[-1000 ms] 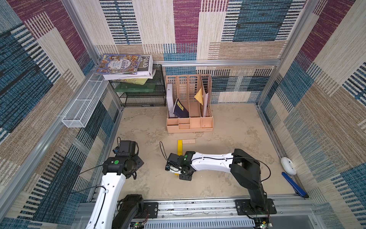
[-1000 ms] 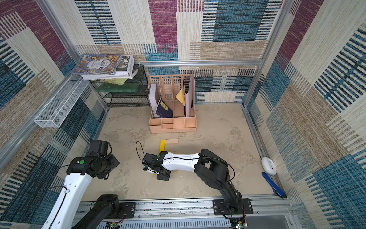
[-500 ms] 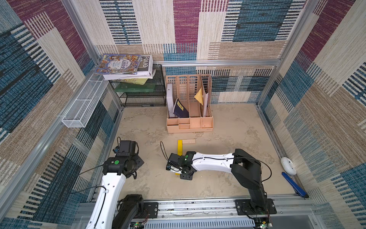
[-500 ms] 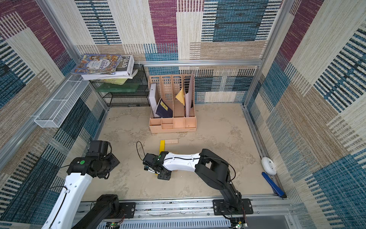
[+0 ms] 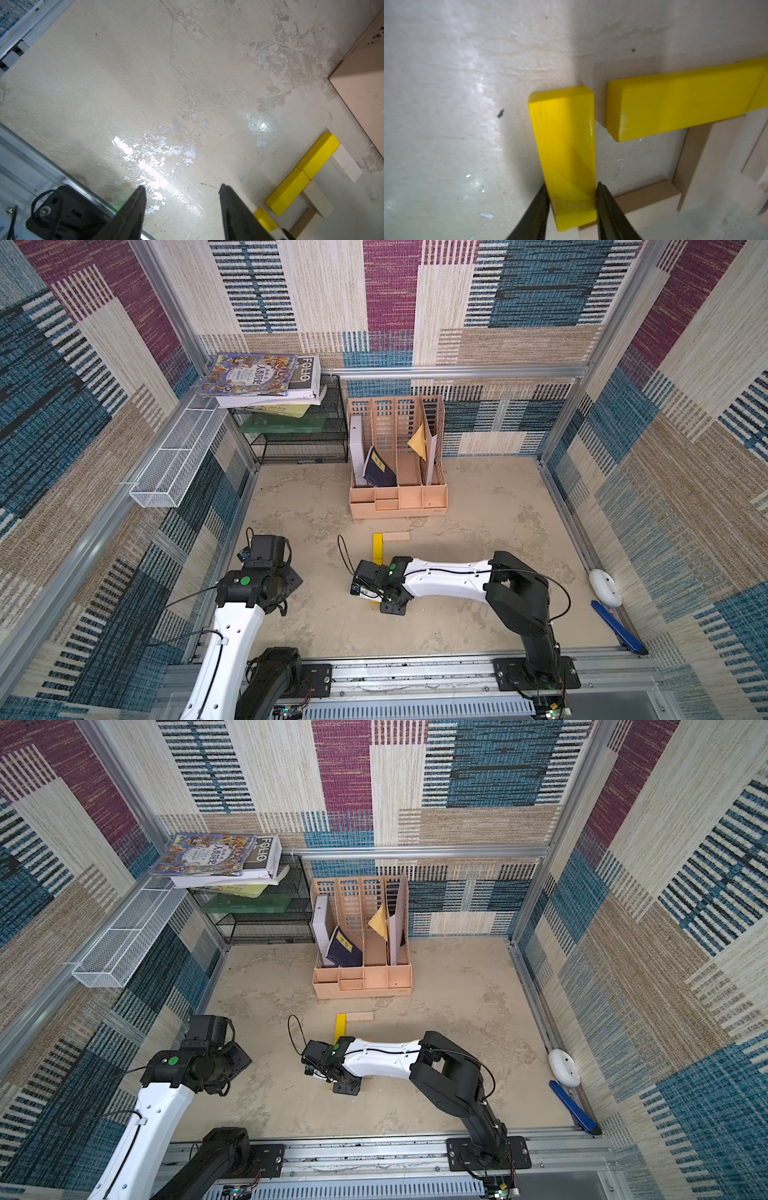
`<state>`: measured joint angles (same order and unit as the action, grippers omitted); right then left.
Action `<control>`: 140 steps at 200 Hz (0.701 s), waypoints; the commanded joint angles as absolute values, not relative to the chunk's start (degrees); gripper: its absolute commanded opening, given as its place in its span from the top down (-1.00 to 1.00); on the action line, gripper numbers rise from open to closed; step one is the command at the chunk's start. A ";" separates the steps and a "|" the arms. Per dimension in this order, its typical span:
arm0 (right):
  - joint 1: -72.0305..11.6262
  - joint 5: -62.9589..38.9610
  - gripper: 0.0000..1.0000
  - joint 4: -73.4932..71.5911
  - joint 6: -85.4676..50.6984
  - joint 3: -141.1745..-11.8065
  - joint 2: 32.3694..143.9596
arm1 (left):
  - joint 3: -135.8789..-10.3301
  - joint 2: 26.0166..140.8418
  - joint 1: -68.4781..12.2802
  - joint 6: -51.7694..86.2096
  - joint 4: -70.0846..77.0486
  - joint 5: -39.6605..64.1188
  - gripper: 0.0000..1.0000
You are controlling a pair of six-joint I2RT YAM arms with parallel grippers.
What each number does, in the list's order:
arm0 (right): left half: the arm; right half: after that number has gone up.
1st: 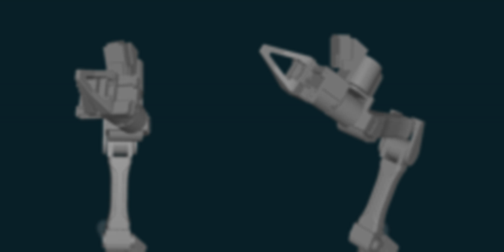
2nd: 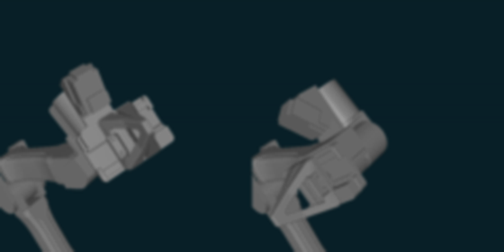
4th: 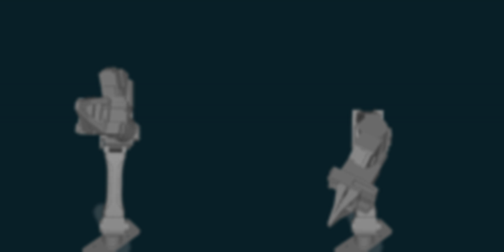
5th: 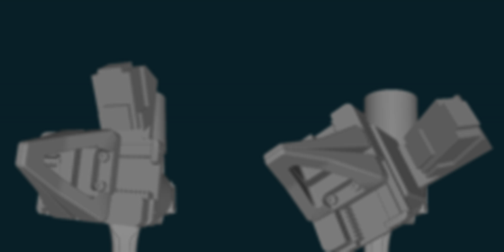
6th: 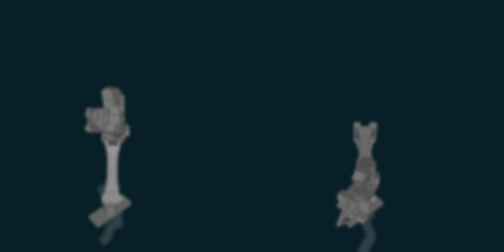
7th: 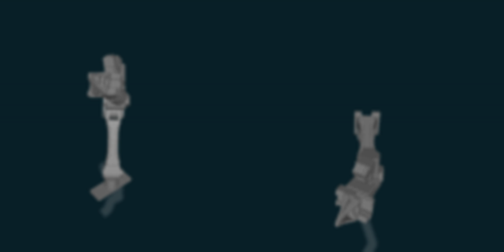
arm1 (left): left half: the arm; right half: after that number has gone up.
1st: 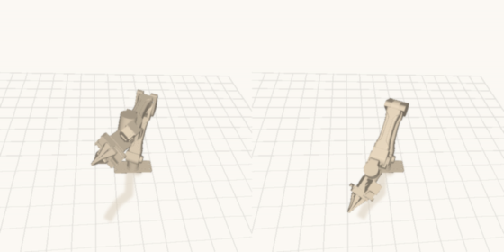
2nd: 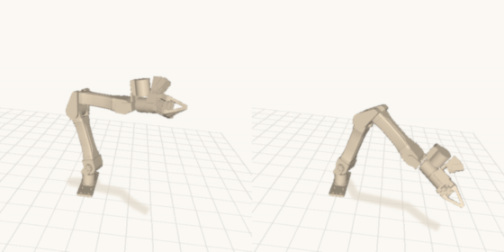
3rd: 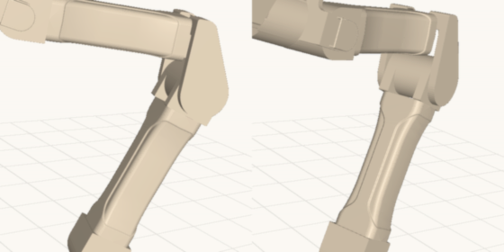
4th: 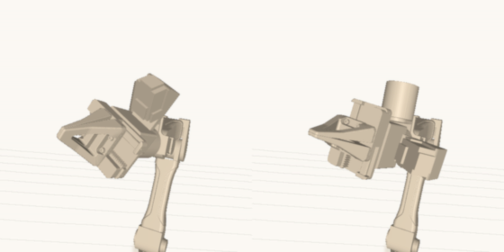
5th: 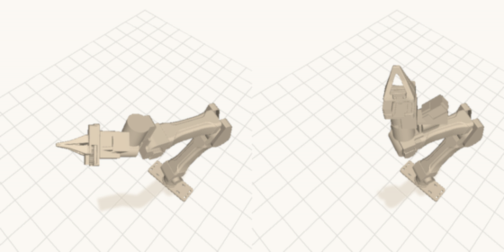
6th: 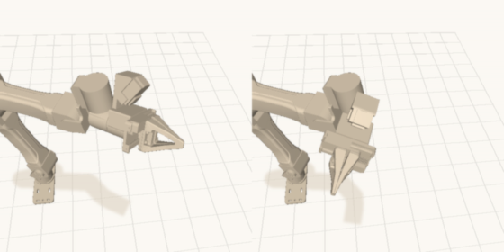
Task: Assemble the number 6 with building blocks
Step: Assemble the building block at the center of the board.
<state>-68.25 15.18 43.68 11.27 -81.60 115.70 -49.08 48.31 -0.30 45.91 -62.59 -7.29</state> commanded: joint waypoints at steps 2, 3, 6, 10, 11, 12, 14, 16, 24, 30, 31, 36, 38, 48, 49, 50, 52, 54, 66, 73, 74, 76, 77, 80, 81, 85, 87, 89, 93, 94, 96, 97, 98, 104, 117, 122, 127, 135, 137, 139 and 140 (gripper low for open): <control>-67.98 17.58 0.19 45.44 11.21 -81.39 115.84 | -48.95 48.17 -0.31 45.90 -62.36 -6.84 -0.21; -68.01 17.58 0.19 45.44 11.18 -81.39 115.84 | -48.95 48.17 -0.29 45.89 -62.43 -6.81 -0.21; -68.00 17.62 0.19 45.51 11.16 -81.39 115.86 | -48.95 48.16 -0.31 45.91 -62.39 -6.84 -0.21; -67.99 17.65 0.19 45.46 11.16 -81.39 115.86 | -48.94 48.21 -0.27 45.91 -62.37 -6.79 -0.21; -68.01 17.66 0.20 45.49 11.12 -81.39 115.85 | -48.95 48.19 -0.27 45.94 -62.30 -6.78 -0.21; -68.02 17.62 0.20 45.51 11.10 -81.39 115.85 | -48.91 48.18 -0.26 45.95 -62.39 -6.86 -0.21; -67.96 17.59 0.20 45.48 11.08 -81.39 115.84 | -48.92 48.17 -0.31 45.94 -62.36 -6.86 -0.21; -68.01 17.65 0.19 45.41 11.08 -81.39 115.84 | -48.95 48.16 -0.27 45.94 -62.41 -6.79 -0.21; -68.03 17.75 0.19 45.32 11.07 -81.39 115.84 | -48.83 48.16 -0.27 45.91 -62.33 -6.86 -0.21; -67.99 17.75 0.19 45.40 11.07 -81.46 115.92 | -48.82 48.17 -0.26 45.97 -62.24 -6.83 -0.21; -67.97 17.80 0.19 45.37 11.07 -81.51 115.92 | -48.80 48.16 -0.26 45.92 -62.23 -6.84 -0.21; -67.95 17.93 0.19 45.40 11.07 -81.60 116.02 | -48.93 48.16 -0.27 45.97 -62.23 -6.78 -0.21; -67.94 17.93 0.19 45.41 11.07 -81.64 116.06 | -48.95 48.16 -0.33 45.92 -62.23 -6.77 -0.21; -67.89 18.13 0.19 45.35 10.99 -81.81 116.10 | -48.85 48.16 -0.26 45.92 -62.15 -6.77 -0.21; -67.87 18.12 0.19 45.35 10.99 -81.82 116.19 | -48.86 48.16 -0.26 45.90 -62.19 -6.77 -0.21; -67.86 18.15 0.19 45.40 10.99 -81.82 116.19 | -48.82 48.16 -0.26 45.89 -62.21 -6.77 -0.21; -67.92 18.12 0.19 45.43 10.99 -81.91 116.15 | -48.79 48.16 -0.26 45.93 -62.16 -6.77 -0.21; -67.93 18.11 0.19 45.44 10.99 -81.94 116.18 | -48.80 48.14 -0.26 45.91 -62.14 -6.70 -0.21; -67.83 18.28 0.19 45.44 10.90 -81.84 116.28 | -48.87 48.16 -0.37 45.92 -62.14 -6.68 -0.20; -67.85 18.36 0.19 45.44 10.90 -81.83 116.37 | -48.80 48.16 -0.27 45.93 -62.15 -6.67 -0.20; -67.85 18.37 0.19 45.44 10.90 -81.83 116.37 | -48.83 48.16 -0.31 45.95 -62.14 -6.68 -0.20; -67.85 18.41 0.20 45.51 10.90 -81.83 116.37 | -48.85 48.16 -0.28 45.96 -62.18 -6.64 -0.20; -67.85 18.39 0.20 45.52 10.90 -81.87 116.37 | -48.86 48.12 -0.31 45.97 -62.16 -6.66 -0.20; -67.84 18.37 0.20 45.53 10.83 -81.88 116.43 | -48.84 48.16 -0.27 45.91 -62.14 -6.68 -0.20; -67.85 18.37 0.19 45.53 10.82 -81.94 116.40 | -48.86 48.16 -0.27 45.90 -62.18 -6.68 -0.20; -67.83 18.45 0.19 45.51 10.88 -81.93 116.33 | -48.87 48.12 -0.29 45.94 -62.17 -6.67 -0.20; -67.78 18.43 0.19 45.46 10.89 -81.94 116.29 | -48.82 48.15 -0.27 45.94 -62.15 -6.68 -0.20; -67.77 18.45 0.19 45.44 10.90 -81.94 116.33 | -48.86 48.16 -0.27 46.00 -62.14 -6.68 -0.20; -67.76 18.46 0.19 45.40 10.90 -81.92 116.30 | -48.86 48.16 -0.26 45.94 -62.20 -6.67 -0.20; -67.76 18.46 0.19 45.38 10.90 -81.92 116.34 | -48.86 48.16 -0.26 46.00 -62.17 -6.67 -0.20; -67.76 18.46 0.19 45.38 10.90 -81.91 116.36 | -48.87 48.16 -0.26 46.00 -62.10 -6.68 -0.20; -67.76 18.50 0.20 45.37 10.90 -81.96 116.32 | -48.87 48.16 -0.26 46.03 -62.12 -6.68 -0.20; -67.72 18.52 0.20 45.36 10.90 -81.98 116.30 | -48.82 48.16 -0.26 46.04 -62.09 -6.68 -0.20; -67.76 18.54 0.20 45.35 10.85 -82.00 116.36 | -48.85 48.16 -0.26 46.05 -62.09 -6.60 -0.21; -67.67 18.81 0.19 45.42 10.85 -82.18 116.46 | -48.70 48.16 -0.29 46.13 -61.90 -6.51 -0.20; -67.68 18.76 0.19 45.40 10.81 -82.32 116.54 | -48.73 48.16 -0.28 46.13 -61.88 -6.49 -0.20; -67.65 18.87 0.18 45.36 10.81 -82.40 116.64 | -48.78 48.15 -0.28 46.03 -61.90 -6.44 -0.20; -67.68 19.04 0.17 45.35 10.81 -82.63 116.76 | -48.84 48.16 -0.26 46.01 -61.87 -6.46 -0.20; -67.68 19.06 0.17 45.35 10.79 -82.67 116.80 | -48.86 48.16 -0.26 46.02 -61.87 -6.49 -0.20; -67.68 19.03 0.17 45.42 10.81 -82.70 116.80 | -48.82 48.16 -0.26 46.00 -61.92 -6.50 -0.20; -67.68 19.05 0.16 45.43 10.81 -82.70 116.81 | -48.76 48.16 -0.26 45.98 -61.94 -6.50 -0.20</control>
<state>-67.81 16.86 44.14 11.20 -82.24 116.16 -48.86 48.21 -0.30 45.93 -62.19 -6.39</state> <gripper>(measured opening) 0.410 0.601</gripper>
